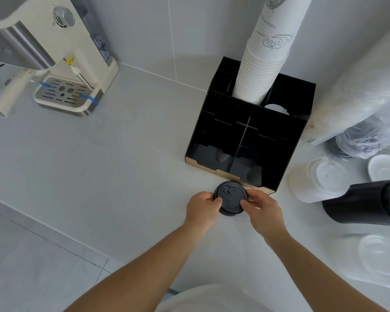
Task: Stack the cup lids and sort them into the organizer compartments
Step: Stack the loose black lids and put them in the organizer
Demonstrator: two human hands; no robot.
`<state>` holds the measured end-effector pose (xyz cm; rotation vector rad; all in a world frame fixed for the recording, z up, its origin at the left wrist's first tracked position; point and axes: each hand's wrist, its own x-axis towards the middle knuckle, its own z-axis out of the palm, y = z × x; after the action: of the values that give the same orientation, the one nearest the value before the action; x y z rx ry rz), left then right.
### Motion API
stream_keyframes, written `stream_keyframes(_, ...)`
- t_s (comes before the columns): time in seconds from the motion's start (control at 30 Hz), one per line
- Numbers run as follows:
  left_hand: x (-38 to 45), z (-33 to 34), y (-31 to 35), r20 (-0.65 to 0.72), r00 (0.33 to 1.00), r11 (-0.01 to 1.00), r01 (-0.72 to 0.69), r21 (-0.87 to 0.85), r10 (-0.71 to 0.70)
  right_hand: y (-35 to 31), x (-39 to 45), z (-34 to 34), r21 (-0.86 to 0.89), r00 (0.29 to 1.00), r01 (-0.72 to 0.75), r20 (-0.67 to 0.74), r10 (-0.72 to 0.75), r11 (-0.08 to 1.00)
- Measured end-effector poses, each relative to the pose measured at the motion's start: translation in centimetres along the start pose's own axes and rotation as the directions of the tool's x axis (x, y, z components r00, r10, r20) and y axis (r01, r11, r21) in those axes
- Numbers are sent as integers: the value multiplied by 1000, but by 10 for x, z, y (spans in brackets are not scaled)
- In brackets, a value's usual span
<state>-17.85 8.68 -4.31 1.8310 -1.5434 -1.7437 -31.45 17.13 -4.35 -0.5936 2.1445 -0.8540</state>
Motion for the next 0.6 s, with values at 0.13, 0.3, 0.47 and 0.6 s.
stream_keyframes(0.13, 3, -3, 4, 29, 999, 998, 13, 59, -15, -4, 2, -2, -46, 1000, -11, 27, 12, 999)
stream_keyframes(0.3, 3, -9, 9, 97, 992, 996, 87, -6, -86, -8, 2, -6, 111, 989, -140, 54, 134, 984)
stream_keyframes(0.47, -10, -14, 2, 145, 981, 983, 147, -109, -130, -4, -16, -7, 226, 986, -168, 27, 166, 960)
stream_keyframes(0.6, -24, -18, 2, 150, 983, 966, 136, -219, -104, -3, -29, -10, 286, 986, -168, 34, 165, 943)
